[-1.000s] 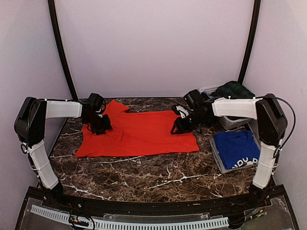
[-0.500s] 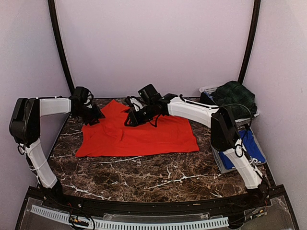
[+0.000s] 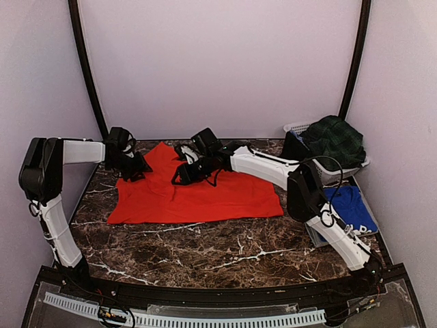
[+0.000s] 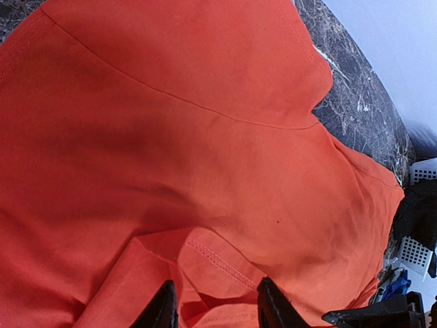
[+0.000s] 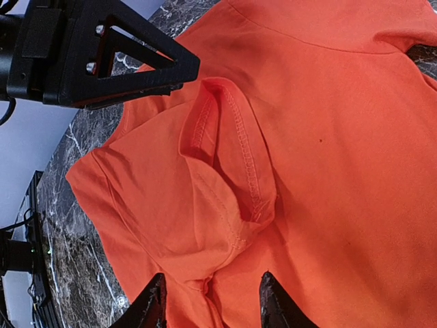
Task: Fold and stack the mixed laundry pile
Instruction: Smooth out the 1/3-folded T-shirt at the center of the board.
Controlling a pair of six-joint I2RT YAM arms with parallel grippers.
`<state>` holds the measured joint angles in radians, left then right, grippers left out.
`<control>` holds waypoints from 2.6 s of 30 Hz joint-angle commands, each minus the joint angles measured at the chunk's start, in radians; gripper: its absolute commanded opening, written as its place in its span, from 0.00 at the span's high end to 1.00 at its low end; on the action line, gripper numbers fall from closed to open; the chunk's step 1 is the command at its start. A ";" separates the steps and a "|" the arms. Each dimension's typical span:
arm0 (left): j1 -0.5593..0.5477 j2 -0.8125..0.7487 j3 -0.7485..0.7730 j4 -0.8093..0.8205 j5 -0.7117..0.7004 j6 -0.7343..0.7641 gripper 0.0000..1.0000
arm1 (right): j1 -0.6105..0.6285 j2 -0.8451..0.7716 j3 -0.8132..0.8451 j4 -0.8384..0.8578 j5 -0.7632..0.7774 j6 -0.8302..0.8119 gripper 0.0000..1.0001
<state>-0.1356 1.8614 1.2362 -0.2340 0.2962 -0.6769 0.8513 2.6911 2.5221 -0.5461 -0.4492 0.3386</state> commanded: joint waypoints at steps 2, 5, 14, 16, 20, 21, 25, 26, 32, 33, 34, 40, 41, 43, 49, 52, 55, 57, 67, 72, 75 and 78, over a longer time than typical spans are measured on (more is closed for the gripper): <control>-0.001 0.009 0.017 0.003 -0.002 -0.010 0.62 | 0.013 0.057 0.067 0.052 -0.006 0.036 0.57; -0.001 0.015 0.016 0.008 0.010 -0.014 0.62 | 0.020 0.077 0.085 0.063 -0.006 0.042 0.56; -0.015 0.002 -0.033 0.010 0.017 -0.034 0.63 | 0.023 0.127 0.113 0.095 -0.007 0.062 0.57; -0.025 -0.001 -0.045 0.010 0.013 -0.036 0.63 | 0.023 0.129 0.113 0.099 -0.008 0.062 0.60; -0.051 -0.004 -0.062 -0.017 -0.020 -0.044 0.63 | 0.023 0.133 0.111 0.101 0.000 0.060 0.69; -0.055 -0.005 -0.066 -0.012 -0.022 -0.050 0.62 | 0.023 0.132 0.109 0.102 0.001 0.062 0.72; -0.075 0.014 -0.059 0.010 -0.006 -0.060 0.63 | 0.022 0.120 0.092 0.099 0.007 0.059 0.86; -0.076 0.025 -0.052 0.003 -0.007 -0.061 0.63 | 0.021 0.111 0.076 0.103 0.012 0.057 0.88; -0.079 0.020 -0.028 -0.007 -0.026 -0.073 0.63 | 0.005 0.080 0.007 0.108 0.028 0.060 1.00; -0.079 0.017 -0.031 -0.002 -0.024 -0.074 0.62 | 0.004 0.078 0.002 0.107 0.027 0.060 1.00; -0.079 0.015 -0.031 -0.001 -0.024 -0.073 0.63 | 0.002 0.074 -0.006 0.109 0.029 0.061 1.00; -0.079 0.017 -0.021 -0.051 -0.072 -0.066 0.70 | 0.000 0.044 -0.058 0.131 0.023 0.066 1.00; -0.080 0.019 -0.020 -0.058 -0.079 -0.065 0.71 | 0.000 0.040 -0.060 0.132 0.020 0.066 1.00; -0.079 0.023 -0.019 -0.071 -0.093 -0.060 0.77 | -0.001 0.029 -0.067 0.131 0.017 0.066 1.00; -0.080 0.057 0.004 -0.090 -0.088 -0.049 0.95 | -0.013 -0.052 -0.145 0.146 0.003 0.066 0.83; -0.084 0.065 0.024 -0.086 -0.068 -0.048 1.00 | -0.022 -0.125 -0.227 0.166 -0.004 0.054 0.77; -0.088 0.071 0.045 -0.059 -0.050 -0.053 1.00 | -0.031 -0.211 -0.338 0.184 -0.007 0.038 0.74; -0.091 0.085 0.073 -0.052 -0.037 -0.057 1.00 | -0.037 -0.269 -0.414 0.189 0.002 0.020 0.73; -0.092 0.199 0.188 0.014 0.045 -0.062 0.79 | -0.069 -0.491 -0.786 0.143 0.083 -0.081 0.73; -0.091 0.105 0.172 -0.071 -0.012 -0.015 0.61 | -0.105 -0.572 -0.963 0.116 0.151 -0.111 0.73; -0.091 -0.013 0.062 -0.060 -0.056 0.004 0.52 | -0.134 -0.611 -1.045 0.128 0.166 -0.125 0.73; -0.091 -0.129 -0.023 -0.055 -0.078 0.024 0.41 | -0.142 -0.609 -1.054 0.110 0.183 -0.143 0.73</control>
<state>-0.2230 1.9217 1.2976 -0.2687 0.2680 -0.6968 0.7303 2.1284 1.4906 -0.4179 -0.3241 0.2367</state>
